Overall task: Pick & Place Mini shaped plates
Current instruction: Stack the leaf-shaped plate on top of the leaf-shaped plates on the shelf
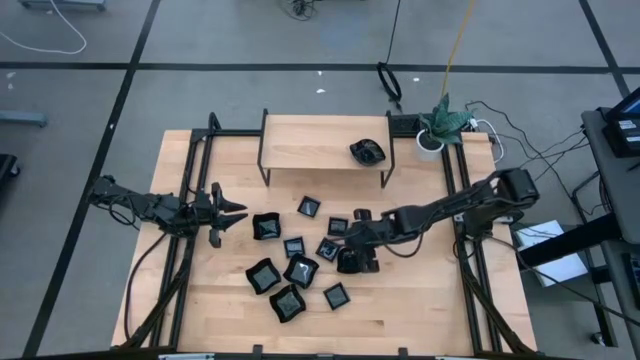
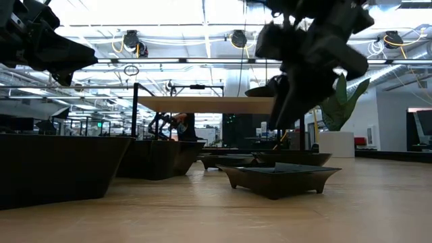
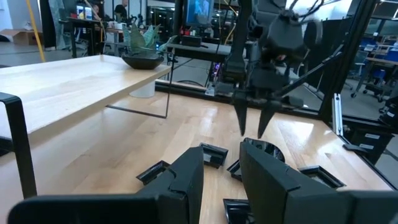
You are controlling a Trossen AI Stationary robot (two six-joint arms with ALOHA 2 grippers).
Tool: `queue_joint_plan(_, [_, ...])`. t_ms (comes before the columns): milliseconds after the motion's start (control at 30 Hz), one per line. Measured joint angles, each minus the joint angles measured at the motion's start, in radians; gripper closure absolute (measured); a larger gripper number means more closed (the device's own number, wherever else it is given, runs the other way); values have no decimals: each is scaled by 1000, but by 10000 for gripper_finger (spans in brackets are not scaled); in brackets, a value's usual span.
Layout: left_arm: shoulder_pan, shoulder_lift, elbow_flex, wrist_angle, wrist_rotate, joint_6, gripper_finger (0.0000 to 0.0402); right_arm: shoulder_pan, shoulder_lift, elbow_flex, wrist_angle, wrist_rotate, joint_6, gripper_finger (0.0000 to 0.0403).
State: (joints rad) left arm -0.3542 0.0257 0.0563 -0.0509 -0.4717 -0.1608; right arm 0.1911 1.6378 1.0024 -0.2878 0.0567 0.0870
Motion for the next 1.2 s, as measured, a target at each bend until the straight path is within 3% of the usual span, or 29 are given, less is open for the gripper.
queue_joint_plan(267, [0,0,0,0,0,0,295,-8,78,1,-21,-7,3,250])
queue_joint_plan(667, [0,0,0,0,0,0,295,-9,78,-1,-43,-8,5,256])
queue_joint_plan(1200, [0,0,0,0,0,0,295,-9,78,-15,-30,-9,-20,379])
